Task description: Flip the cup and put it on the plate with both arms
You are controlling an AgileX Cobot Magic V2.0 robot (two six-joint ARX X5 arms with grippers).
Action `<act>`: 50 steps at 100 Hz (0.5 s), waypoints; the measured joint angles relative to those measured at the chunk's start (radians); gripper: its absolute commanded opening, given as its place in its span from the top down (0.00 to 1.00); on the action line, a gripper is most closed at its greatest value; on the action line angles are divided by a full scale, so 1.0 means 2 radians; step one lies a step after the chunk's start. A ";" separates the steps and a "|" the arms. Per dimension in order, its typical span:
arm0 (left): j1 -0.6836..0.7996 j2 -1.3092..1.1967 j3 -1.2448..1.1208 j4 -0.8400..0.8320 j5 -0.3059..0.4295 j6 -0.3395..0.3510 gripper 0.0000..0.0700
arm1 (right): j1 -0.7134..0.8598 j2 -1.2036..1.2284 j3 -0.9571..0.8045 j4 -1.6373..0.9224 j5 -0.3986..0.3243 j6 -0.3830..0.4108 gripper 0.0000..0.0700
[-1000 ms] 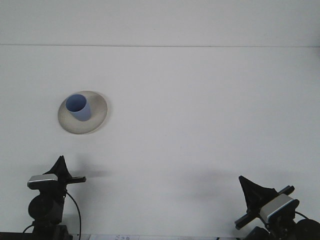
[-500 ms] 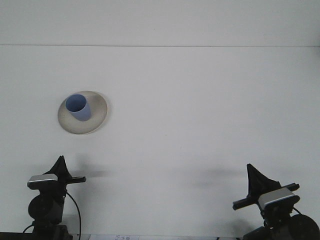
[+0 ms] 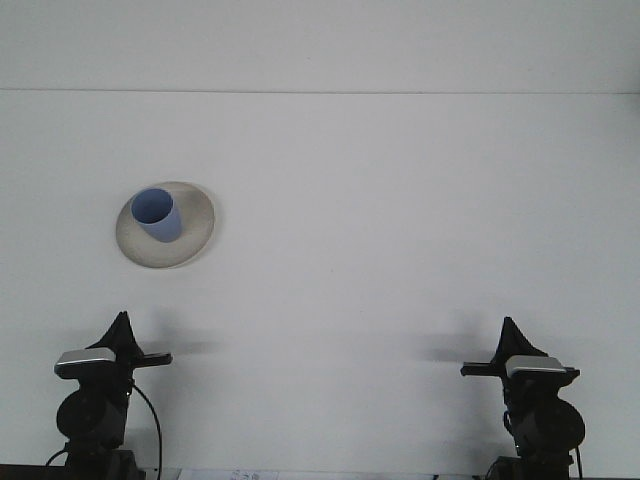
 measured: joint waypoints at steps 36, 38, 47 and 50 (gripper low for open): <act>0.000 0.000 0.000 0.000 0.000 0.000 0.98 | 0.000 0.000 0.000 -0.002 0.012 0.002 0.99; 0.000 0.000 0.000 0.000 0.000 0.000 0.98 | 0.000 0.000 0.000 -0.002 0.012 0.002 0.99; 0.000 0.000 0.000 0.000 0.000 0.000 0.98 | 0.000 0.000 0.000 -0.002 0.012 0.002 0.99; 0.000 0.000 0.000 0.000 0.000 0.000 0.98 | 0.000 0.000 0.000 -0.002 0.012 0.002 0.99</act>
